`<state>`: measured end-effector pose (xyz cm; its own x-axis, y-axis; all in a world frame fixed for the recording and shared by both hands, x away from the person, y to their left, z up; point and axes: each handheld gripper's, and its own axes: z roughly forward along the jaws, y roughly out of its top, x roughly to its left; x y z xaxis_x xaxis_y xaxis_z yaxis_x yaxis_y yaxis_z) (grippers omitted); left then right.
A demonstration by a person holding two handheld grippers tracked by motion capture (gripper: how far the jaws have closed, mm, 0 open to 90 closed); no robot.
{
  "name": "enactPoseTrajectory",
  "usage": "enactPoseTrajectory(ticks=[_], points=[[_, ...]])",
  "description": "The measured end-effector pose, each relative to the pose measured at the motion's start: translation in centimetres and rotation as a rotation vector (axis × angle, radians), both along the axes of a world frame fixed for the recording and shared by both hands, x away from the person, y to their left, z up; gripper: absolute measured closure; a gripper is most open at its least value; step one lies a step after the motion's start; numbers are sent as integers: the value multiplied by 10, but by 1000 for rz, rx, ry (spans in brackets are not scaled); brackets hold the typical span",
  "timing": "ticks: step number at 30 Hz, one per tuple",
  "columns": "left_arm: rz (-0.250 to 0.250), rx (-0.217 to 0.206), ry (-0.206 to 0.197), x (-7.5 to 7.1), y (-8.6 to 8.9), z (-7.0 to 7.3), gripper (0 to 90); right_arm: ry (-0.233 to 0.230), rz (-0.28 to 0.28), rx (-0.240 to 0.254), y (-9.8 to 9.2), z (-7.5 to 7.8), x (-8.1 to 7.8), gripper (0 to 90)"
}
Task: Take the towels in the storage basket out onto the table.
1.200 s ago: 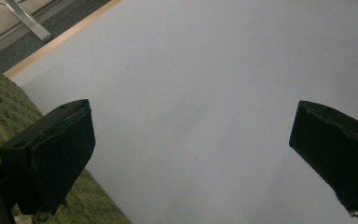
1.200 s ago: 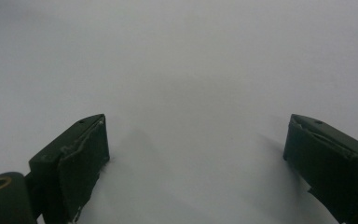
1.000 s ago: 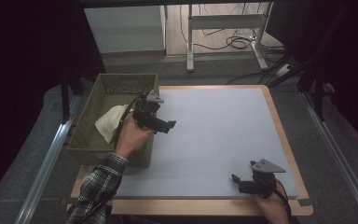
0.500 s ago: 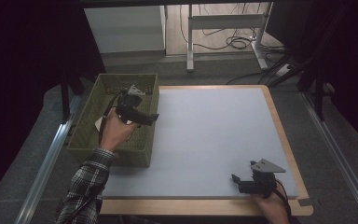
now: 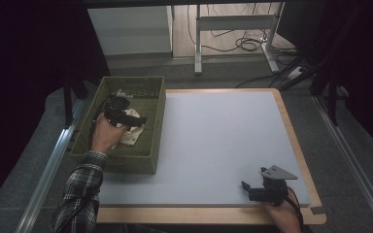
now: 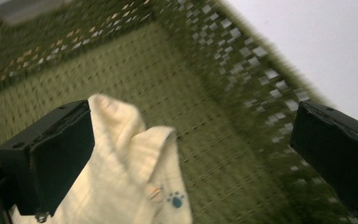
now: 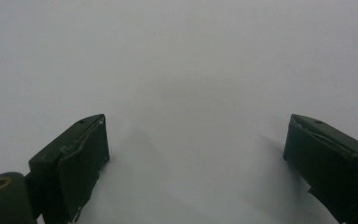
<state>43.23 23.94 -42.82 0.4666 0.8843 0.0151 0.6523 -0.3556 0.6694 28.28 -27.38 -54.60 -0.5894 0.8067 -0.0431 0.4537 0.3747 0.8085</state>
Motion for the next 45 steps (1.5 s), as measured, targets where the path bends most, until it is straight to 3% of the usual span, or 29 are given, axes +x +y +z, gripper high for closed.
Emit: enactPoseTrajectory(ticks=[8,9,12,13,14,15,16,18,21,26,27,29,31,33,35,37,43,45], points=[[15,20,56,14,15,-21,0,-1,2,0,0,0,0,66],[32,25,86,18,17,-27,0,-1,2,-1,0,0,0,67],[46,46,113,22,19,-32,0,-1,2,-1,0,0,0,67],[57,74,141,25,21,-38,0,-1,2,-1,0,0,0,67],[57,74,141,25,21,-38,0,-1,2,-1,0,0,0,67],[65,118,162,28,22,-43,0,-1,2,0,0,0,0,66],[65,118,162,28,22,-43,0,-1,3,0,0,0,0,66],[78,158,198,32,26,-52,0,-1,4,0,0,0,0,66],[106,176,235,36,31,-59,0,0,7,3,-1,0,0,66],[137,173,290,42,36,-66,11,0,7,3,-1,0,0,65],[149,186,328,45,37,-70,14,0,7,3,-1,0,0,65],[151,187,345,46,38,-72,19,0,7,3,-1,0,0,65],[164,216,389,49,38,-77,45,0,7,2,-1,0,0,65],[165,234,424,49,38,-79,89,0,7,3,-1,0,0,66],[168,213,444,49,37,-79,163,0,7,3,-1,0,0,65],[162,196,454,48,38,-78,324,0,7,3,-1,0,0,65],[167,218,449,46,36,-74,677,0,7,3,-1,0,0,65],[165,220,450,45,36,-73,721,0,7,2,-1,0,0,66]])
